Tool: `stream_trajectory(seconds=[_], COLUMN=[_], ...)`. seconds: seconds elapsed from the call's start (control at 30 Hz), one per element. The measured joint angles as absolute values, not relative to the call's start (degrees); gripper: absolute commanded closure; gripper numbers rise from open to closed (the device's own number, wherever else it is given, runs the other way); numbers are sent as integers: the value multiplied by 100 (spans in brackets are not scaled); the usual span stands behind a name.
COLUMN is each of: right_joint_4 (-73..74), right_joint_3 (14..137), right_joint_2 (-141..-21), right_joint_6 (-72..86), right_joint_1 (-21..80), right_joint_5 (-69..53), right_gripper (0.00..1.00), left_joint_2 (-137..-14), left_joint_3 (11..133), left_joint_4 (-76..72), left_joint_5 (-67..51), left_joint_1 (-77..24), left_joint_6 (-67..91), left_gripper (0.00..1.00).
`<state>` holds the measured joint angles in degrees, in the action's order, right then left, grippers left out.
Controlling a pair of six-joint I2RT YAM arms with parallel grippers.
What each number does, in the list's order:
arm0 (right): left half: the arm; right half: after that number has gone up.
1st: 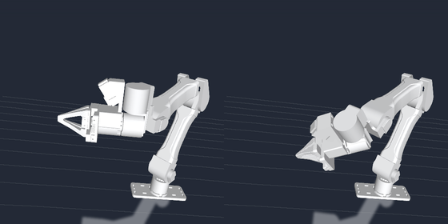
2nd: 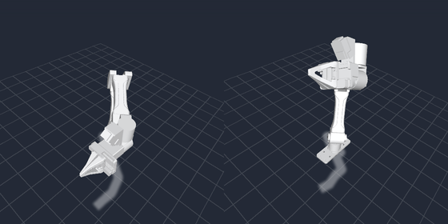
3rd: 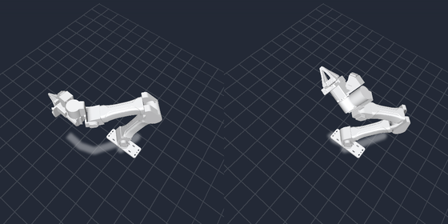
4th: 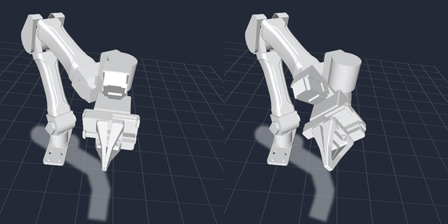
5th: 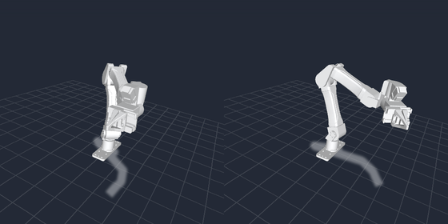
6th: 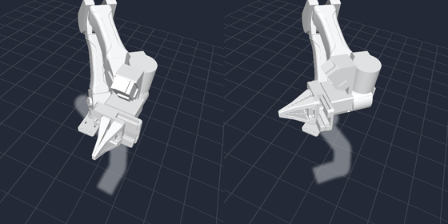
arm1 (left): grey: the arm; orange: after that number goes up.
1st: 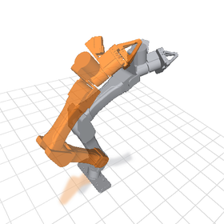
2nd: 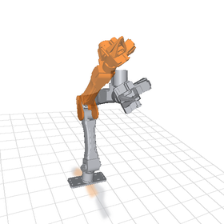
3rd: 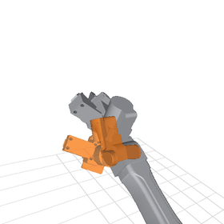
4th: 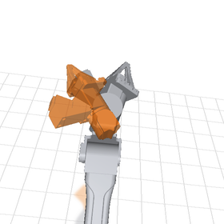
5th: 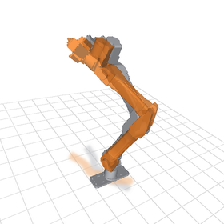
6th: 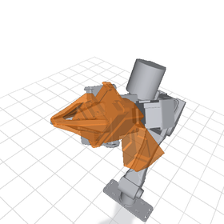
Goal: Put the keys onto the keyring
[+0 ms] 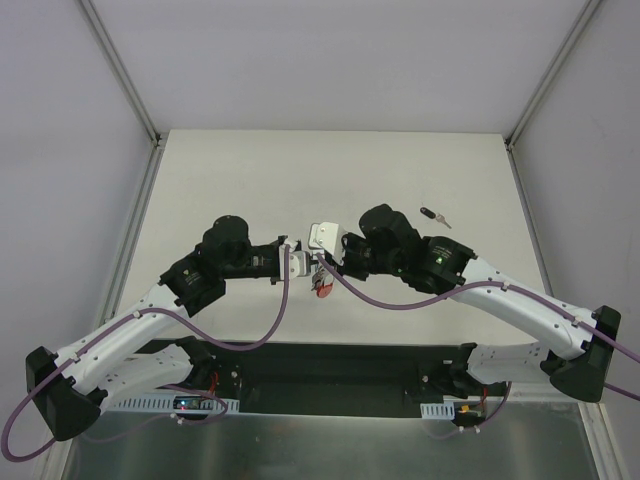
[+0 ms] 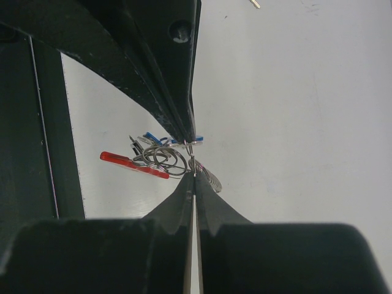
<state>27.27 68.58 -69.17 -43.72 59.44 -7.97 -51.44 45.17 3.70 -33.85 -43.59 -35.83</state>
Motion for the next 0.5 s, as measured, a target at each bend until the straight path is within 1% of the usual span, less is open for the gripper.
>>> stream_trajectory(seconds=[0.5], right_joint_4=[2724], right_joint_3=[6858], right_joint_2=[-6914], right_joint_6=[-4377], right_joint_1=[5944], right_joint_5=[-797], right_gripper=[99], left_joint_2=[-5144], left_joint_3=[4517], left_joint_4=[370], left_joint_5=[-3369], left_joint_1=[-4394], left_joint_6=[-3583], left_gripper=[100])
